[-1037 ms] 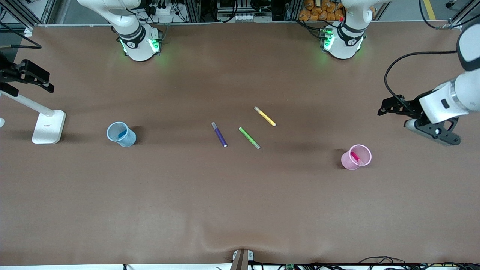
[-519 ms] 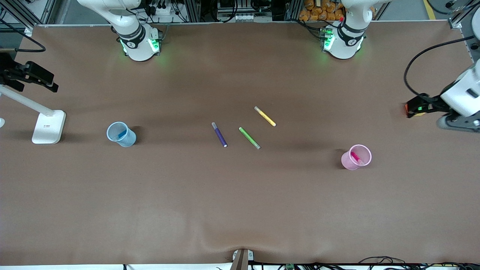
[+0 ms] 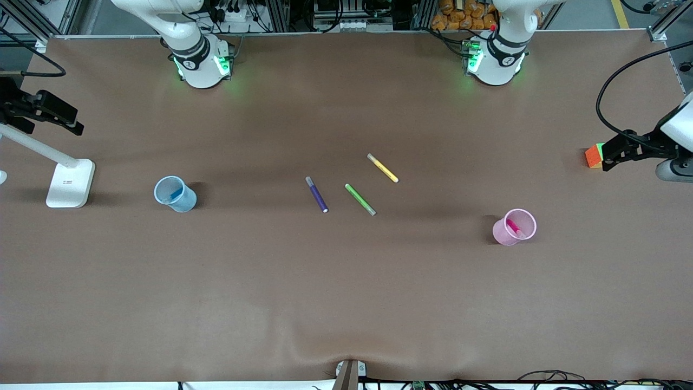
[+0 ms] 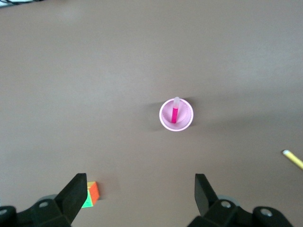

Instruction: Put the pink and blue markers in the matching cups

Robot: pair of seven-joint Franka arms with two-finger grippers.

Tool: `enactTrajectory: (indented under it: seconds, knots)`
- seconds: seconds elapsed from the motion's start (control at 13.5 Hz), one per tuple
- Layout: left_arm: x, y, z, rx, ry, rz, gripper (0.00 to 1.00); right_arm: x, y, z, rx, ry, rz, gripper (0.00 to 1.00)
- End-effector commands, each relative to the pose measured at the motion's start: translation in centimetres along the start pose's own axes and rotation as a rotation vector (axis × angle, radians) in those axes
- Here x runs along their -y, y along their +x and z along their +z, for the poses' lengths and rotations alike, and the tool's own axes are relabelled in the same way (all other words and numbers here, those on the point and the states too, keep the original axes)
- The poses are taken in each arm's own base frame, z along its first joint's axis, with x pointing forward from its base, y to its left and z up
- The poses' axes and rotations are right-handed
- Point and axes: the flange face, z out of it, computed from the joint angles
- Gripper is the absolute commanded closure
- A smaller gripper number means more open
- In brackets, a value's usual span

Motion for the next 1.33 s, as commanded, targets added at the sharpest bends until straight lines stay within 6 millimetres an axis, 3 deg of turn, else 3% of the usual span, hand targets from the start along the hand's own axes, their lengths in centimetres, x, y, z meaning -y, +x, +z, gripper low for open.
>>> enactTrajectory:
  seconds: [0.0, 0.15, 0.44, 0.81, 1.04, 1.26]
  knots:
    - [-0.5, -1.3, -2.2, -0.005, -0.036, -0.107, 0.00, -0.4, 0.0, -0.4, -0.010, -0.002, 0.022, 0.00]
    - [-1.8, -3.2, -2.8, 0.054, -0.026, -0.193, 0.00, -0.4, 0.0, -0.3, -0.009, -0.002, 0.023, 0.00]
    - [-1.9, -7.5, -3.4, 0.070, -0.043, -0.292, 0.00, -0.9, 0.3, -0.4, -0.021, -0.002, 0.019, 0.00]
    - [-2.9, -10.3, -3.5, 0.065, -0.039, -0.295, 0.00, -0.7, 0.1, -0.8, -0.030, -0.001, 0.009, 0.00]
    - [-2.9, -10.5, -4.0, 0.059, -0.046, -0.283, 0.00, -0.8, 0.2, -1.0, -0.042, 0.000, -0.026, 0.00]
    - [-2.7, -9.2, -4.1, 0.075, -0.042, -0.265, 0.00, -0.8, 0.3, -0.9, -0.045, 0.000, -0.043, 0.00]
